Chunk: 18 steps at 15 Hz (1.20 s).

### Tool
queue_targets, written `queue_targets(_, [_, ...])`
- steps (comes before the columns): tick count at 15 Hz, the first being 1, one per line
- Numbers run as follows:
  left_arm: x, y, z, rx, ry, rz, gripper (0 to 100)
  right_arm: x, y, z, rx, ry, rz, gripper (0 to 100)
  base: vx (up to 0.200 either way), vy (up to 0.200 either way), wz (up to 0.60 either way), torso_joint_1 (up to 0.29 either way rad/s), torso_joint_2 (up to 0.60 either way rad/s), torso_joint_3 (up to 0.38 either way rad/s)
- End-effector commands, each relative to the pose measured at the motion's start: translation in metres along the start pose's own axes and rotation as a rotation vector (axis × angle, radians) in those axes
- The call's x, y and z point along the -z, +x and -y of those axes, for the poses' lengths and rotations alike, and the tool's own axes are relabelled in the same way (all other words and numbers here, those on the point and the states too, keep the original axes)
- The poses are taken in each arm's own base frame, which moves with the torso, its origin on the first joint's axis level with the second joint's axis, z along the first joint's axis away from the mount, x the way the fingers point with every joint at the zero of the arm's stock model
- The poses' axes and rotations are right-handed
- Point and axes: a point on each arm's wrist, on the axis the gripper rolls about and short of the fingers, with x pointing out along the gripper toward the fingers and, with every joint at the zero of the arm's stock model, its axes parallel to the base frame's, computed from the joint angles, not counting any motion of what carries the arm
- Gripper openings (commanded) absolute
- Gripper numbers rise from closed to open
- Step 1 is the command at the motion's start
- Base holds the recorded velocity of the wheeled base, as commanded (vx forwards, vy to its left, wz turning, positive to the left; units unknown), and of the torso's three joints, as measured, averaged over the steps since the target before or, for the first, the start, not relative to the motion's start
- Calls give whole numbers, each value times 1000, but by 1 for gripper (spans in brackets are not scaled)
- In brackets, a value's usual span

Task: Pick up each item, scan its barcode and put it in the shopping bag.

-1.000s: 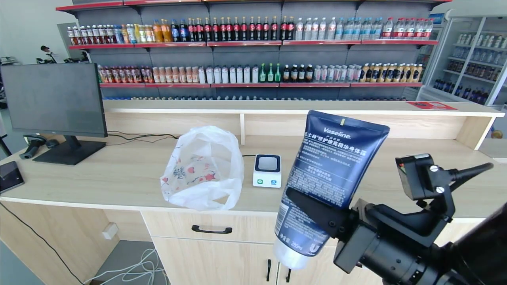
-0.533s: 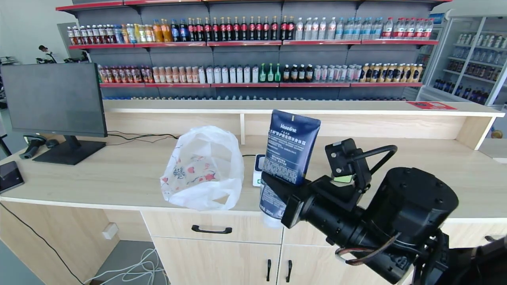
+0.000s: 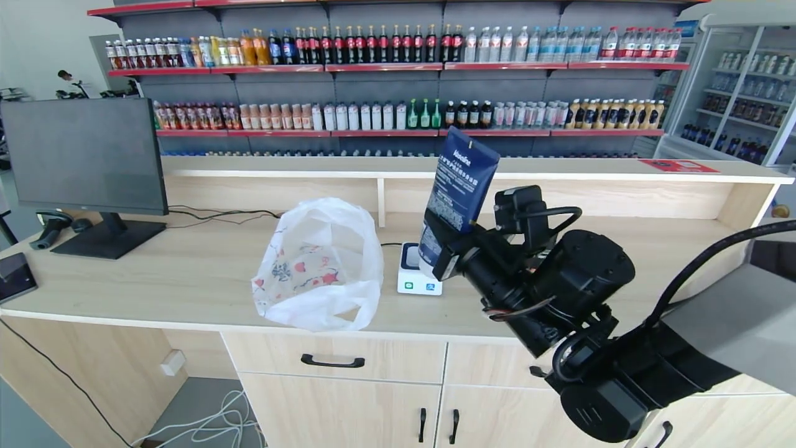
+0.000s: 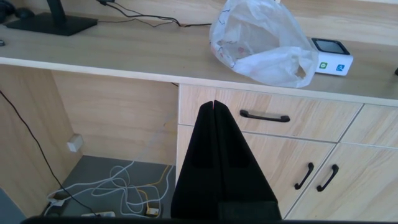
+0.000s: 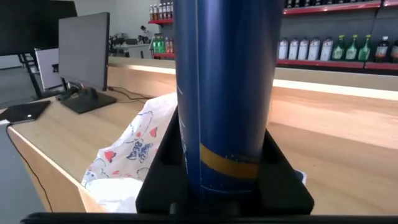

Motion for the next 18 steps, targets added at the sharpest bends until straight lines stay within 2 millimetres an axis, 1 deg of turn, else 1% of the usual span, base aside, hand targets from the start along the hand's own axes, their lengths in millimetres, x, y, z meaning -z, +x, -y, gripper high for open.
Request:
queue_targets(1, [0, 0, 0, -1, -1, 0, 0, 13, 4, 1, 3, -19, -20, 0, 0, 0, 0, 0, 0, 0])
queue_targets(4, [0, 0, 0, -1, -1, 0, 0, 26, 22, 5, 18, -48, 3, 0, 0, 0, 0, 0, 0, 0])
queue_targets(6, [0, 0, 0, -1, -1, 0, 0, 39, 29, 5, 15, -63, -5, 0, 0, 0, 0, 0, 0, 0])
queue_targets(9, [0, 0, 0, -1, -1, 0, 0, 52, 45, 21, -8, -128, 21, 0, 0, 0, 0, 0, 0, 0])
queue_targets(10, [0, 0, 0, -1, -1, 0, 0, 56, 50, 22, -20, -143, 31, 0, 0, 0, 0, 0, 0, 0])
queue_targets(13, [0, 0, 0, -1, -1, 0, 0, 64, 52, 25, -24, -147, 23, 0, 0, 0, 0, 0, 0, 0])
queue_targets(15, [0, 0, 0, -1, -1, 0, 0, 71, 56, 38, -25, -196, 24, 0, 0, 0, 0, 0, 0, 0])
queue_targets(16, [0, 0, 0, -1, -1, 0, 0, 72, 58, 41, -34, -208, 28, 0, 0, 0, 0, 0, 0, 0])
queue_targets(17, [0, 0, 0, -1, -1, 0, 0, 75, 64, 46, -75, -240, 51, 0, 0, 0, 0, 0, 0, 0])
queue_targets(18, [0, 0, 0, -1, -1, 0, 0, 79, 68, 45, -83, -241, 59, 0, 0, 0, 0, 0, 0, 0])
